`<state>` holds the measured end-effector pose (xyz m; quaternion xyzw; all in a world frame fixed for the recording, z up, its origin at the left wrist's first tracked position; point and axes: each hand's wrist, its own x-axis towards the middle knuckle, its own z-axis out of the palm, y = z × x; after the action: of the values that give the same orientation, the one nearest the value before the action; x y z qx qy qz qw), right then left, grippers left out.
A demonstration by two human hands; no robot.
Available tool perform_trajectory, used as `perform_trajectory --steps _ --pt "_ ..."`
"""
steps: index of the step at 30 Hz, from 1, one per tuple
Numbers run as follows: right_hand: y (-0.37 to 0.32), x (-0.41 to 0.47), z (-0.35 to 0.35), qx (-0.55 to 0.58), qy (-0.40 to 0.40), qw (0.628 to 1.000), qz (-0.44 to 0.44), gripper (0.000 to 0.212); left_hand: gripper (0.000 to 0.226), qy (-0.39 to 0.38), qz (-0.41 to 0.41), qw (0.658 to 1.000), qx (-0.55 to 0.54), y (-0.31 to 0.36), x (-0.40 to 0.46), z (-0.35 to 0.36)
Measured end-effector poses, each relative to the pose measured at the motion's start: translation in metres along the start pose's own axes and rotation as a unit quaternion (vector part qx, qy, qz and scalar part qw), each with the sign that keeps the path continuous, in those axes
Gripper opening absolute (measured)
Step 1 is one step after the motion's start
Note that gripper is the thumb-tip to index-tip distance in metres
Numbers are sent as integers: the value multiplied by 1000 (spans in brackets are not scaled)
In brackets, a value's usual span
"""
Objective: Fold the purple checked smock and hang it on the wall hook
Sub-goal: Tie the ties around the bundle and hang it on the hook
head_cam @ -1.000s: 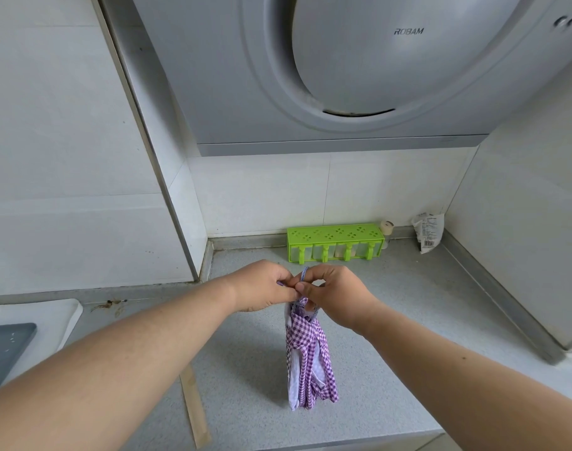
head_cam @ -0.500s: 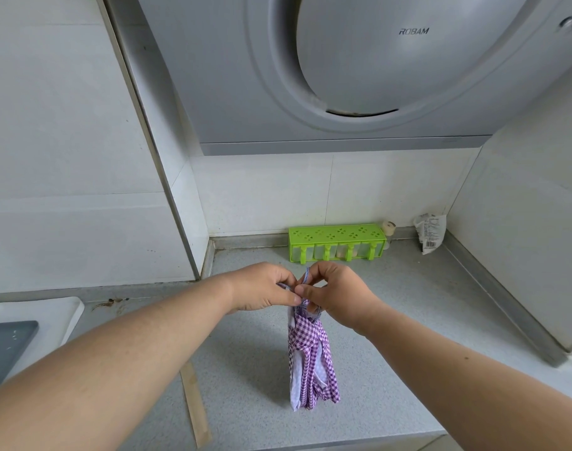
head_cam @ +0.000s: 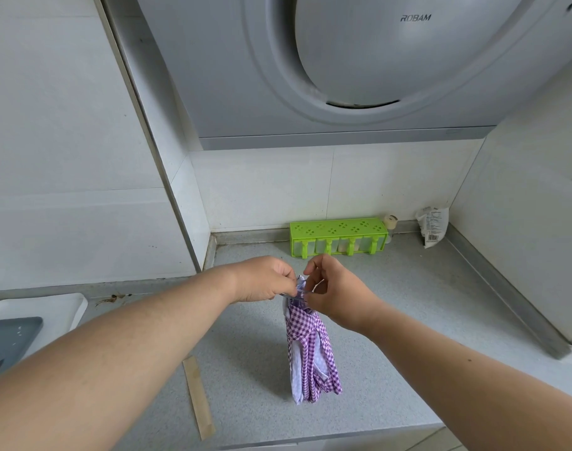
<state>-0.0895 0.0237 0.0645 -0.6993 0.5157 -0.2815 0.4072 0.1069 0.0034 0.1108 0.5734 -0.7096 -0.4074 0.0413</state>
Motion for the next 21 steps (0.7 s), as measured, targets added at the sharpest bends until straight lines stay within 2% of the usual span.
perform_trajectory --steps 6,12,15,18,21 --pt "-5 1 2 -59 19 998 6 18 13 18 3 1000 -16 -2 3 1" --pt "-5 2 4 -105 19 994 15 25 13 41 11 999 -15 -6 6 4" --pt "-3 1 7 -42 -8 998 46 12 13 42 21 999 -21 -7 8 6" --pt "0 -2 10 19 4 999 41 20 11 41 26 998 -28 -10 9 7" --pt "1 -3 12 128 41 988 75 28 12 38 28 999 -24 -12 8 6"
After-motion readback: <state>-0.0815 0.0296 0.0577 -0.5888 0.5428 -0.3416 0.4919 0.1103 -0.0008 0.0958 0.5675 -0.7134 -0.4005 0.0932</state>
